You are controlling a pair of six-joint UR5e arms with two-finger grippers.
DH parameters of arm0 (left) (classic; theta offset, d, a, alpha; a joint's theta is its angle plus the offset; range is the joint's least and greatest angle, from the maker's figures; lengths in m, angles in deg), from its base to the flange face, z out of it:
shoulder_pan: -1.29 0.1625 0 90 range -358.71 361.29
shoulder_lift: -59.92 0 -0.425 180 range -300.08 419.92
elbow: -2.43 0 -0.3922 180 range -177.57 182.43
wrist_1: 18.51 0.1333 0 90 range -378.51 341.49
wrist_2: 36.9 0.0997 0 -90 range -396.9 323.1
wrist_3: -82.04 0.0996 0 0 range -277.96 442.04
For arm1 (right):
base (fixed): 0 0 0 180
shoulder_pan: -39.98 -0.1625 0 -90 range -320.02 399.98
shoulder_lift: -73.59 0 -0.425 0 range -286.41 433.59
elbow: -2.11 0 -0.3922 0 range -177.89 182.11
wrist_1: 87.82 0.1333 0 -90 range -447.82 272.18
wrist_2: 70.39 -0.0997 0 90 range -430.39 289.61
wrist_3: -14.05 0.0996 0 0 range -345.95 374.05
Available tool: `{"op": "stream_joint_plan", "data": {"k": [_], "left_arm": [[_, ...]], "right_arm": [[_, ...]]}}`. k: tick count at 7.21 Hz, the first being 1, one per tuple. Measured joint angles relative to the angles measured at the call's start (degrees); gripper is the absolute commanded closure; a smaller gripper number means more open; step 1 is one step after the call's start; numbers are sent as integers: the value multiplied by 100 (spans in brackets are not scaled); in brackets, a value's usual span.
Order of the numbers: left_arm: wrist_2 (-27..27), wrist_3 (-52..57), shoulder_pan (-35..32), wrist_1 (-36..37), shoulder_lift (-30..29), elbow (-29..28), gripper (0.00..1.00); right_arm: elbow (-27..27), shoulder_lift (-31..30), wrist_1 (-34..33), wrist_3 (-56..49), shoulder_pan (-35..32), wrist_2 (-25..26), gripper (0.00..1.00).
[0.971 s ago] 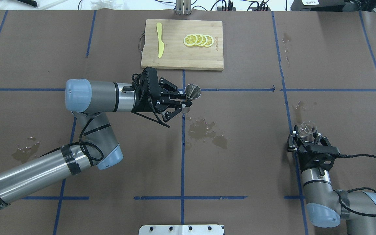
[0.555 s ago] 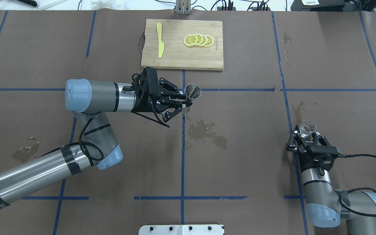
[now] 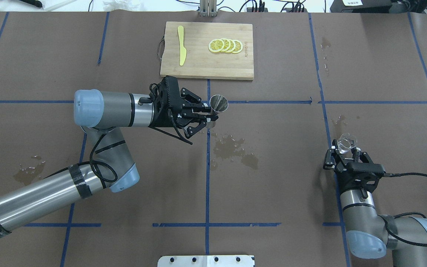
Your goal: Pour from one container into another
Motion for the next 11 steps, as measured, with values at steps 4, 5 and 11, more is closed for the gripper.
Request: {"op": "stream_joint_plan", "data": {"k": [4, 5, 11], "left_arm": [[0, 0, -1, 0, 0, 6, 100], [0, 0, -1, -2, 0, 7, 100], [93, 0, 7, 3, 52, 4, 100]], "right_arm": [[149, 281, 691, -1903, -224, 117, 100], [152, 424, 1127, -2332, -305, -97, 100], [661, 1291, 1485, -3804, -770, -713, 100]]}}
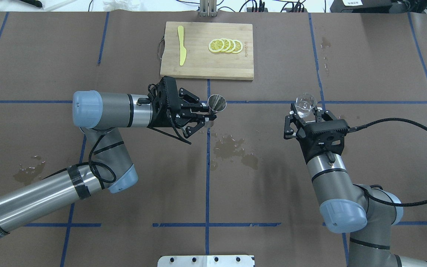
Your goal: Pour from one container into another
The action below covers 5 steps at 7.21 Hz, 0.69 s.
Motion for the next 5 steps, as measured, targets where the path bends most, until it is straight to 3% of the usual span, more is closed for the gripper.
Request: {"op": "stream_joint_plan", "data": {"k": [3, 5], "left_arm": [[21, 52, 14, 13, 9, 1, 100], [30, 246, 18, 20, 15, 4, 100]], "right_arm": [[502, 102, -494, -772, -2, 20, 100], [695, 669, -1727, -1001, -6, 27, 100]]}}
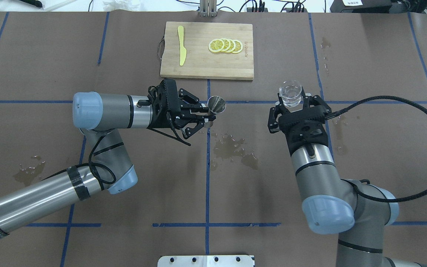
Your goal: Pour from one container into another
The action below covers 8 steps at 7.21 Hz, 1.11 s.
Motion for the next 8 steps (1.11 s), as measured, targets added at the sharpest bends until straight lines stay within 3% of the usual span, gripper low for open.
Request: {"op": "stream_joint_plan", "data": {"k": [1, 6, 8], "left_arm": [[8, 46, 0, 1, 0, 0, 100], [18, 70, 18, 5, -6, 1, 100], [18, 70, 13, 6, -6, 1, 100]], "right_arm": [[17, 362, -670, -18, -2, 14, 100], [-59, 1317, -2522, -21, 29, 114, 100], [-185, 1437, -2814, -29, 52, 149, 100]]}}
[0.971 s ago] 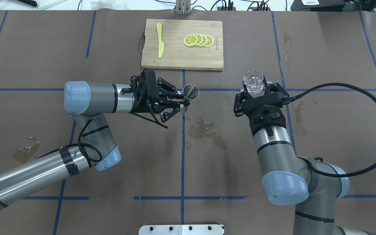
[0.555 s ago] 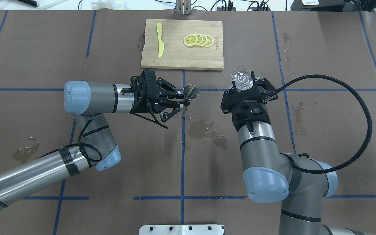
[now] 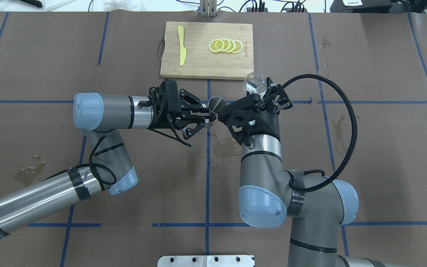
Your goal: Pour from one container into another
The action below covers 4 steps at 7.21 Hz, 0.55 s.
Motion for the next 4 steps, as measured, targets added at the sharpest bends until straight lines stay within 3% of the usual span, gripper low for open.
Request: {"op": "stream_joint_plan", "data": {"k": [4], "left_arm": [[0, 0, -4, 3, -6, 7, 100]], "right_arm": [[-174, 128, -46, -264, 72, 183, 100]]}}
